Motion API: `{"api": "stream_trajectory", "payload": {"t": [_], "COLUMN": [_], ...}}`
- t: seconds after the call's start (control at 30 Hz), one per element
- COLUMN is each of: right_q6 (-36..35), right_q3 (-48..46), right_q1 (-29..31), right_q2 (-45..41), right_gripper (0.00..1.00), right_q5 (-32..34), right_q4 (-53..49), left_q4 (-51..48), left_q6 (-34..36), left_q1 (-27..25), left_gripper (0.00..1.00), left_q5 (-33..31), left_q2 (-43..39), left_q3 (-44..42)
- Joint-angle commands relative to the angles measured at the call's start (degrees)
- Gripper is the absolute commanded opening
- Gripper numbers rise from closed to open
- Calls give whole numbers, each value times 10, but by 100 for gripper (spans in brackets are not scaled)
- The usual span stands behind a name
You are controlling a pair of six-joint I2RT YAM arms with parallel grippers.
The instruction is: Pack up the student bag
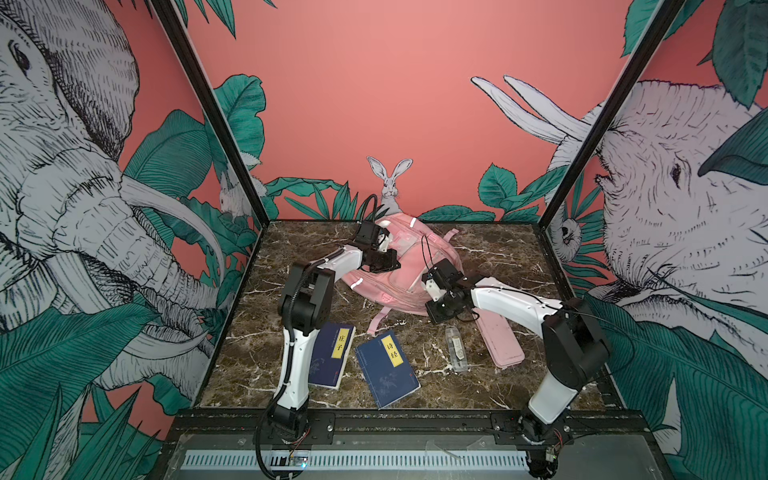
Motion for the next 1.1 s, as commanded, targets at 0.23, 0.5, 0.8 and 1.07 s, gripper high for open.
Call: {"api": "stream_trajectory", "payload": {"t": [0.23, 0.5, 0.8, 1.07], "right_q6": [24, 59, 136, 186], "right_q3": [49, 124, 149, 149], "right_q1": [38, 67, 72, 72], "right_q2": [55, 130, 167, 203], "right_gripper": [0, 0, 0, 0], "right_q5": [-33, -67, -117, -179], "right_q4": [23, 59, 165, 251], "left_q4": [299, 303, 318, 312], "left_q6": [-241, -255, -276, -279], "left_q1": [33, 27, 16, -8], "left_gripper": [0, 0, 0, 0], "left_q5": [-1, -1, -20, -58], "left_q2": [-56, -66, -79, -88], "left_q3": [-99, -93, -118, -118]}}
